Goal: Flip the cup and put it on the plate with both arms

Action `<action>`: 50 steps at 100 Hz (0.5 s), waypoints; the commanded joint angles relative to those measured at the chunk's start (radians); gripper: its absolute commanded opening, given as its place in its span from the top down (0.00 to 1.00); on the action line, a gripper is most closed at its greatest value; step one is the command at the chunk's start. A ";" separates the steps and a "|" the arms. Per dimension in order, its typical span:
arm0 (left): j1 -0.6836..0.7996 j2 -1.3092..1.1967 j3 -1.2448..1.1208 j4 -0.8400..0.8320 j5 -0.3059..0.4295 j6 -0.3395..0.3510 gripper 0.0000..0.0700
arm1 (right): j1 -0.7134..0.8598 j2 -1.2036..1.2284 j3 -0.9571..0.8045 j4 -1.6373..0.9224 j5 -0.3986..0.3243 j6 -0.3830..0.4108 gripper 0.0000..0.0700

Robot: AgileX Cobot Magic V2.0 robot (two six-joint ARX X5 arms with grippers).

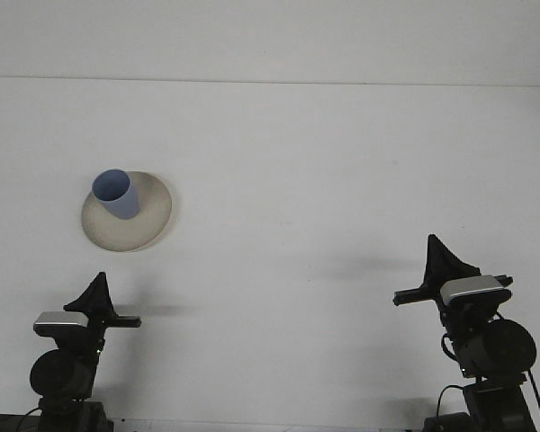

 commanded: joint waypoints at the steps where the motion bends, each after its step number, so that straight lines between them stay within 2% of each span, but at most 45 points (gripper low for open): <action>1: 0.001 0.000 -0.020 0.011 -0.006 -0.002 0.98 | 0.002 0.004 -0.001 0.013 0.000 0.009 1.00; 50: 0.001 0.000 -0.020 0.012 -0.006 -0.002 0.98 | 0.002 0.004 -0.001 0.013 0.001 0.004 1.00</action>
